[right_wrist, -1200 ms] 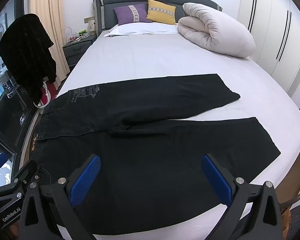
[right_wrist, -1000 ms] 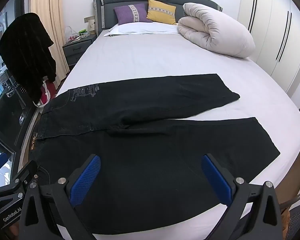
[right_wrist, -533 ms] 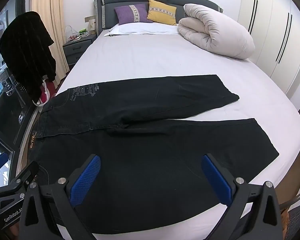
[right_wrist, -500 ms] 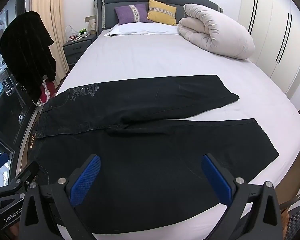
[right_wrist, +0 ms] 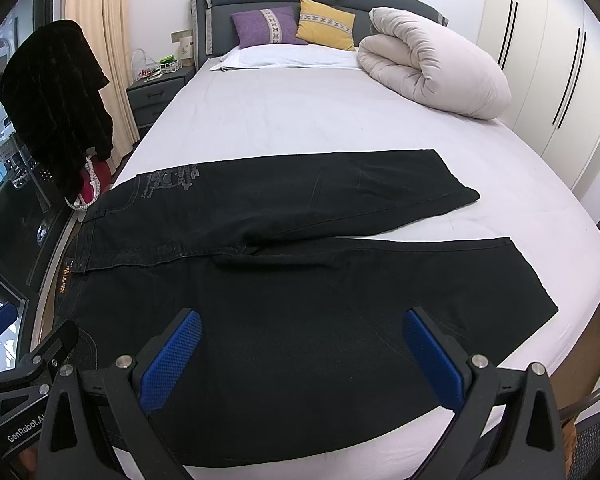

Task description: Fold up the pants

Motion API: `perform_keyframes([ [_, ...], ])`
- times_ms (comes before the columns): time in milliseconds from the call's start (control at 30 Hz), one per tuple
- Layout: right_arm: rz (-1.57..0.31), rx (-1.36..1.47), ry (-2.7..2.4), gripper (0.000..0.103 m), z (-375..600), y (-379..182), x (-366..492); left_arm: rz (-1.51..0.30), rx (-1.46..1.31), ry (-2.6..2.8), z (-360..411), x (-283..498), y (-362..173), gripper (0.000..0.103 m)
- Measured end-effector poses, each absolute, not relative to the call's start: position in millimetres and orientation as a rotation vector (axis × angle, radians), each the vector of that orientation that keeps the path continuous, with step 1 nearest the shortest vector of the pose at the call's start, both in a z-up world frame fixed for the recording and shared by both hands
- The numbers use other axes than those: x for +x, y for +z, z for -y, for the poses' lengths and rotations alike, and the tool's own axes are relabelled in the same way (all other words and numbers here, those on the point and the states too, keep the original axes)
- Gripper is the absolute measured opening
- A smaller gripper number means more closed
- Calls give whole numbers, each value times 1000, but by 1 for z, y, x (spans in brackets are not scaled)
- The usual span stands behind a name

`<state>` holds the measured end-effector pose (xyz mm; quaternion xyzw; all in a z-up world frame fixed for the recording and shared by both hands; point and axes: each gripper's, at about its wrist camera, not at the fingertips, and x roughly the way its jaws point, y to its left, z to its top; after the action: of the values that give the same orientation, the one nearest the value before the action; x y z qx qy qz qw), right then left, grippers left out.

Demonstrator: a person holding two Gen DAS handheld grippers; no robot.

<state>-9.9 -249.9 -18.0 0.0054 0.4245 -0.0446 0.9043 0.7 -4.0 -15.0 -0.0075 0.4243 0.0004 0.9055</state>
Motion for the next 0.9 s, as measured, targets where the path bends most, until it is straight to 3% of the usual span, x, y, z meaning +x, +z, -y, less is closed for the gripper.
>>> perform_keyframes([
  [900, -881, 10, -94, 103, 248, -19, -9, -879, -19, 1, 4, 1, -16, 103],
])
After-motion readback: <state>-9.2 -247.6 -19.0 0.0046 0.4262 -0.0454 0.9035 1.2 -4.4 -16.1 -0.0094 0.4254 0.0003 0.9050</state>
